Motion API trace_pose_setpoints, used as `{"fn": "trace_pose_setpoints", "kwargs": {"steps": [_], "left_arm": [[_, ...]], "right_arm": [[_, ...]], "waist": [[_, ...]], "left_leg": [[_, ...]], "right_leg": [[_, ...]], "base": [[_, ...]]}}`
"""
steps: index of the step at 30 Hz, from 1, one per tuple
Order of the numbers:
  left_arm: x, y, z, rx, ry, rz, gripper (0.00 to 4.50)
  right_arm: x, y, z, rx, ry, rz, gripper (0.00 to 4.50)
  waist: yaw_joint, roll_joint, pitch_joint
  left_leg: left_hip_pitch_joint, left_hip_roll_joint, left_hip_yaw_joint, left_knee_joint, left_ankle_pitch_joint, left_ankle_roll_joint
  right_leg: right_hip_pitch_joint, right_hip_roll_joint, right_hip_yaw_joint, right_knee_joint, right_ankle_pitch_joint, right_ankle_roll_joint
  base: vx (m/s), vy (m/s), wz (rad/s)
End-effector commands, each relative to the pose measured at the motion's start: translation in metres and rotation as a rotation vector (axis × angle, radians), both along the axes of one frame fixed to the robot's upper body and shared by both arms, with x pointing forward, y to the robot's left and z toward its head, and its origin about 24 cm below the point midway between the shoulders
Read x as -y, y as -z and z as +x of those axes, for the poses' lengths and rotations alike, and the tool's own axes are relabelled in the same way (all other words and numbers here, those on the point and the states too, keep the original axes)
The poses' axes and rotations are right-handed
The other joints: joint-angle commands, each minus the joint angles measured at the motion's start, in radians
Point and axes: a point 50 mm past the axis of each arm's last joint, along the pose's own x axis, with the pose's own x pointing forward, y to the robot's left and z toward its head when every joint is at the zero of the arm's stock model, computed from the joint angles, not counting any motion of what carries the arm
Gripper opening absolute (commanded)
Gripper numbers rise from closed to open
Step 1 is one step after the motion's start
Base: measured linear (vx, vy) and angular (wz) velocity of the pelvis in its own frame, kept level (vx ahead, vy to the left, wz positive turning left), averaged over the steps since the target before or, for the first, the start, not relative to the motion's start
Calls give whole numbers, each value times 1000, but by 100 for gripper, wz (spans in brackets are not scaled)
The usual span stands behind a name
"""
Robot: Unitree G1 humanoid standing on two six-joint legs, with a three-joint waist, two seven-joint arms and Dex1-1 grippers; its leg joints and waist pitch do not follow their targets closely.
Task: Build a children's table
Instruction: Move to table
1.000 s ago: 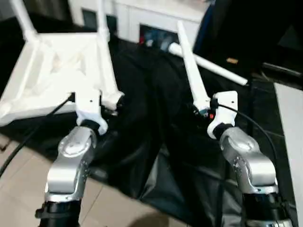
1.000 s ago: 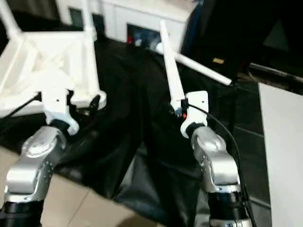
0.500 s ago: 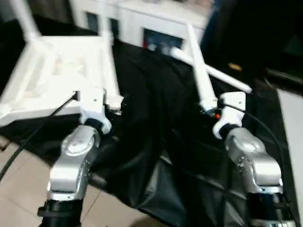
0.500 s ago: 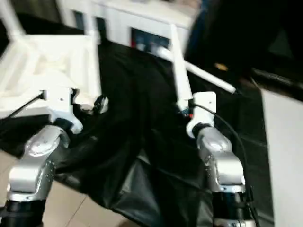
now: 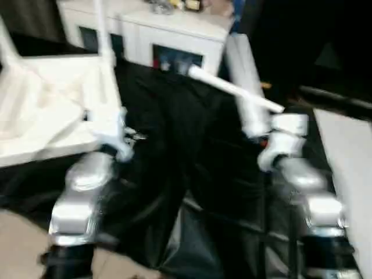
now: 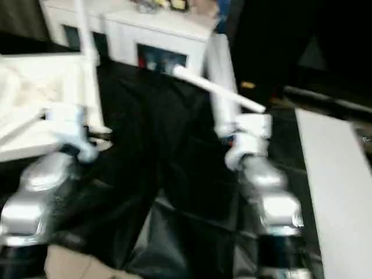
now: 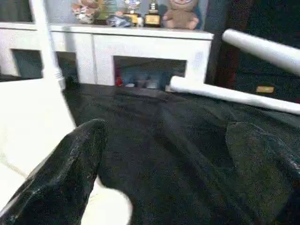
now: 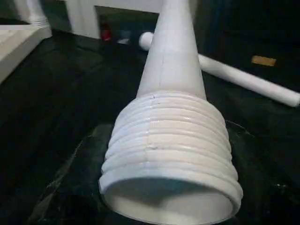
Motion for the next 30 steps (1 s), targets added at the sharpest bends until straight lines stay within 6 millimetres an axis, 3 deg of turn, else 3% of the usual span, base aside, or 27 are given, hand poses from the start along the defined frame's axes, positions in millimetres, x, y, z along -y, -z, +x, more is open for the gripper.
{"fn": "trace_pose_setpoints", "kwargs": {"steps": [1,2,3,4,5,7,9,10,13,16,21,23,24,30], "left_arm": [[8,1,-2,-9,37,-11,450],[8,1,-2,-13,40,-11,450],[8,1,-2,-12,41,-4,450],[8,1,-2,-11,44,-1,450],[8,1,-2,-10,47,1,450],[9,1,-3,-10,56,-2,450],[9,1,-3,-11,69,-7,450],[10,0,-3,-12,81,-10,450],[9,-1,-4,-11,95,-17,450],[11,-1,-5,-15,125,-17,450],[21,1,-12,-48,260,1,450],[21,1,-12,-50,266,3,450],[21,2,-13,-56,267,3,450],[20,2,-16,-67,290,10,450]], "right_arm": [[13,-9,2,34,41,-15,287],[14,-9,3,35,44,-21,287],[17,-10,4,34,53,-30,287],[20,-11,5,36,59,-38,287],[23,-12,7,38,63,-43,287],[29,-13,10,32,70,-65,287],[38,-15,15,18,68,-107,287],[46,-14,18,-2,66,-145,287],[61,-15,24,-26,62,-213,287],[78,-16,32,-58,73,-264,287],[104,-20,42,-117,62,-352,287],[105,-20,43,-120,61,-355,287],[119,-23,45,-141,62,-408,287],[138,-27,46,-192,9,-485,287]], "waist": [[24,-13,-73],[32,-11,-75],[28,-12,-79],[28,-7,-78],[22,-1,-70],[17,18,-54],[17,15,-47],[16,15,-41],[22,15,-35],[24,14,-38],[29,13,-43],[29,12,-45],[29,9,-48],[35,3,-57]], "left_leg": [[-43,25,-3,-54,299,215],[-37,30,0,-57,312,170],[-39,31,-2,-68,338,107],[-34,35,-2,-74,318,84],[-27,44,-1,-84,244,48],[-10,76,-4,-107,54,-19],[0,84,3,-115,-35,-51],[-1,83,9,-119,-86,-66],[6,85,23,-121,-186,-80],[2,86,27,-123,-194,-86],[-4,84,34,-116,-132,-65],[-8,83,37,-113,-99,-53],[-10,83,37,-111,-72,-42],[-16,82,43,-99,20,16]], "right_leg": [[63,-90,70,-68,541,-143],[57,-87,66,-60,624,-143],[63,-66,49,-42,757,-134],[57,-59,41,-45,756,-132],[51,-52,34,-56,652,-146],[40,-55,31,-83,273,-205],[31,-53,35,-95,134,-225],[28,-53,37,-101,50,-224],[12,-55,40,-120,-129,-203],[5,-56,40,-122,-164,-183],[4,-54,40,-114,-60,-209],[7,-53,39,-111,-19,-224],[10,-53,39,-106,17,-234],[14,-49,37,-93,154,-284]], "base": [[23,-71,4],[9,-86,2],[-22,-75,-1],[-22,-75,-1],[-32,-55,-5],[0,0,0],[-34,0,0],[-67,0,1],[-72,8,1],[-19,3,0],[0,0,0],[0,0,0],[0,0,0],[0,0,0]]}}
